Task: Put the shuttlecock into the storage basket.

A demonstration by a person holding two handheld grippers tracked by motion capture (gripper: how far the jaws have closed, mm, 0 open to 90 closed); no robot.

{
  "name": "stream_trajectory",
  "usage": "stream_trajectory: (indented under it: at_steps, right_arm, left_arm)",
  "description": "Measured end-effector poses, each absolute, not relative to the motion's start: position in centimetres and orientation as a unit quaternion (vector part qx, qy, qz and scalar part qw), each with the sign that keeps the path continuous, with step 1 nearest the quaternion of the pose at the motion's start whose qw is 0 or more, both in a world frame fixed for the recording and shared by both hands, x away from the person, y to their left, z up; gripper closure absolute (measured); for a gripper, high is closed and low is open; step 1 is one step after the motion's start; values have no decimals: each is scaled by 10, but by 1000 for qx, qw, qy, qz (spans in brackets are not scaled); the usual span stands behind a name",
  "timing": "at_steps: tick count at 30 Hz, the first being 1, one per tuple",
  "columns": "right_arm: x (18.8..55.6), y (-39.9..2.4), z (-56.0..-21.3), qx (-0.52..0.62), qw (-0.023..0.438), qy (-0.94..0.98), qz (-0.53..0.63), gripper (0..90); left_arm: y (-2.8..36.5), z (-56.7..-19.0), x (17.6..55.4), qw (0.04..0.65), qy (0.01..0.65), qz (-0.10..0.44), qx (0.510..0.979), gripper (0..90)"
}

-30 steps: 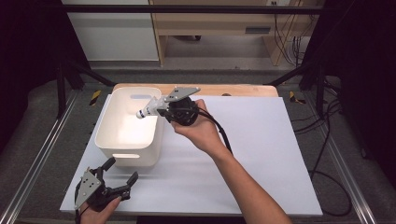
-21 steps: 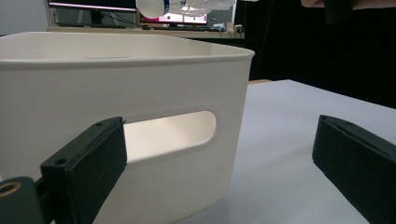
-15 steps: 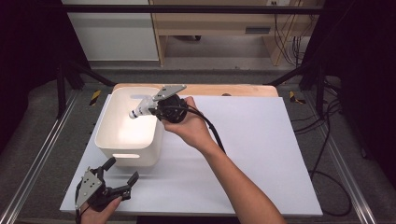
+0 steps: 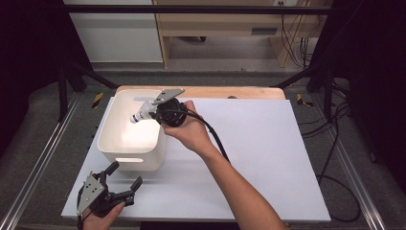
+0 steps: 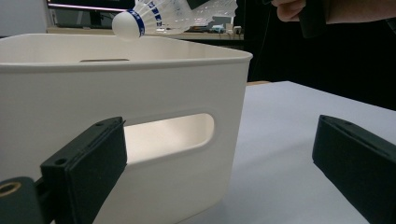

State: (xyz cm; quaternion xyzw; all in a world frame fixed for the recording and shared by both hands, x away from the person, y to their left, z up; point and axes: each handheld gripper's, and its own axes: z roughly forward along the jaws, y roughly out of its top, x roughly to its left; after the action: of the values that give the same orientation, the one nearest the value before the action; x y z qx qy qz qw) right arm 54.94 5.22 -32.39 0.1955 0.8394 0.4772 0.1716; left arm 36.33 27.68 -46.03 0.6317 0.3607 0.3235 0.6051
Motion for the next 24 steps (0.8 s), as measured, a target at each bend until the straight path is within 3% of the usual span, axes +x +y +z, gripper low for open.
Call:
stream_trajectory:
  at_steps: [24]
  right_arm:
    - [556,76,-335,190,156,845,475,886]
  left_arm:
    - [277,-460,364,607,362,323,630,31]
